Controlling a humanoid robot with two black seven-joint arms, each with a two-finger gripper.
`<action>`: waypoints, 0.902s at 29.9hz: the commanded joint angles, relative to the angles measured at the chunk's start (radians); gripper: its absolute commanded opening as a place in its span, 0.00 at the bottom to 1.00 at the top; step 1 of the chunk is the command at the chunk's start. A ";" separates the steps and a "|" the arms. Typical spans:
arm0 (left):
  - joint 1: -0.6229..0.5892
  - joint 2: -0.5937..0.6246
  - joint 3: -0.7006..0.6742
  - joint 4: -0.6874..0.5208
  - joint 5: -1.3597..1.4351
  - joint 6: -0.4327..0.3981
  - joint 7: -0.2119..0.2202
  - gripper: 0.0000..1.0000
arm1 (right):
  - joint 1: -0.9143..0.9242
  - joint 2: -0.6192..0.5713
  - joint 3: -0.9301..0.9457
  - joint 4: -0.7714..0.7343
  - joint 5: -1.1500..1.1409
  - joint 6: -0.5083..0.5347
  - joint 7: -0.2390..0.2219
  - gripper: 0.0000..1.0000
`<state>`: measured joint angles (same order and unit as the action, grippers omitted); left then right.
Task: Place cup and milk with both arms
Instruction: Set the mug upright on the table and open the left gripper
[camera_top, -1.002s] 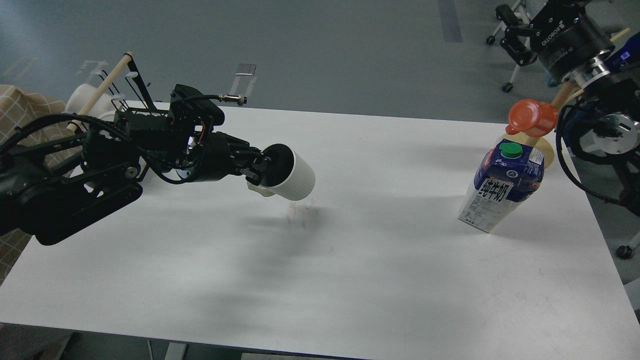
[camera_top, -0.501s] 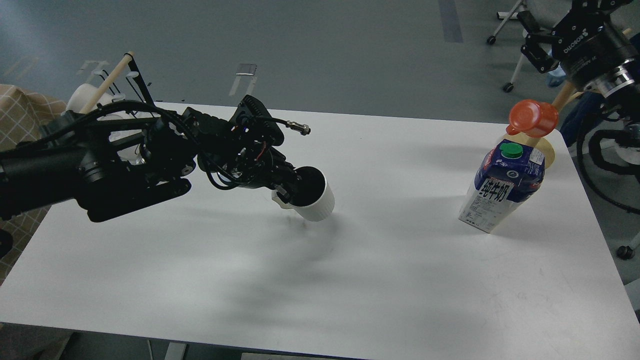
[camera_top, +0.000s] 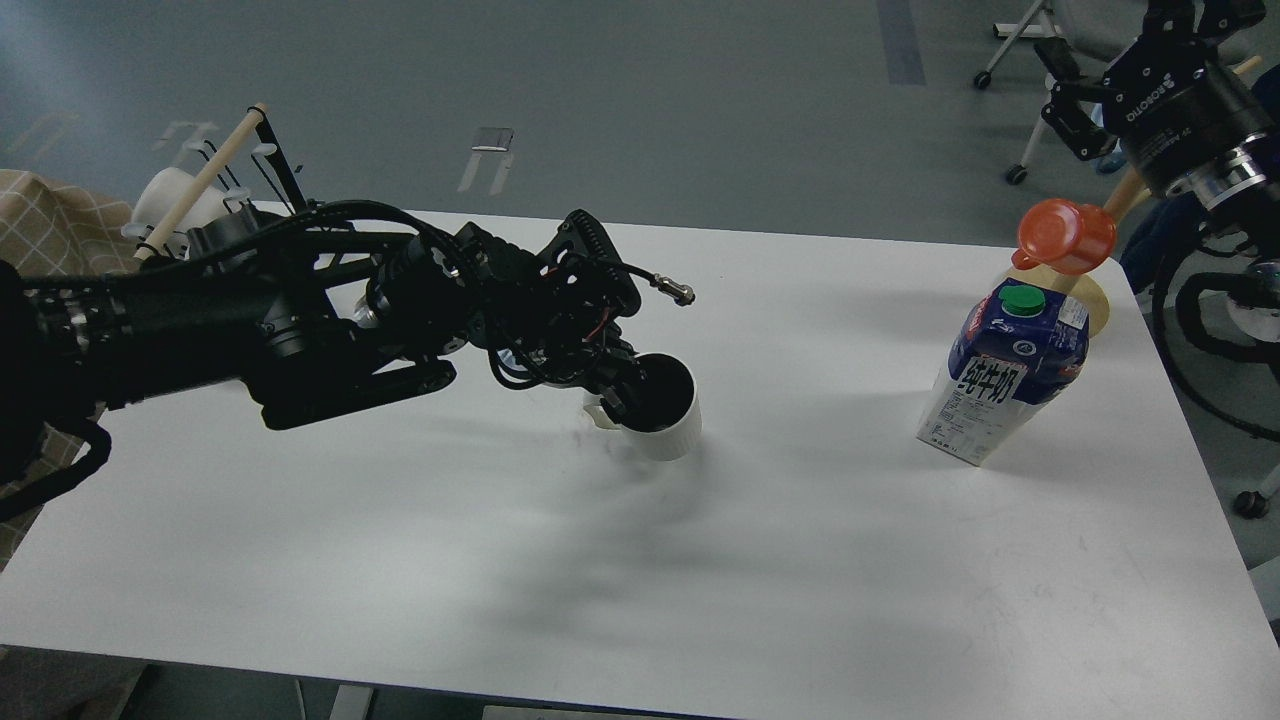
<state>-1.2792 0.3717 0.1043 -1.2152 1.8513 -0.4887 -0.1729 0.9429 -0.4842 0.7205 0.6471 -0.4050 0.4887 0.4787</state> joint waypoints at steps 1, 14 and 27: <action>0.000 -0.034 -0.002 0.008 -0.003 0.000 0.000 0.00 | -0.006 -0.001 0.002 0.000 0.000 0.000 0.004 1.00; 0.021 -0.063 0.000 0.057 -0.003 0.000 0.000 0.00 | -0.021 -0.001 0.004 0.006 0.000 0.000 0.008 1.00; 0.035 -0.079 0.002 0.078 -0.004 0.000 0.000 0.49 | -0.024 -0.004 0.002 0.017 0.000 0.000 0.008 1.00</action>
<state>-1.2524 0.2934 0.1058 -1.1390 1.8469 -0.4887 -0.1733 0.9204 -0.4847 0.7235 0.6620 -0.4049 0.4887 0.4863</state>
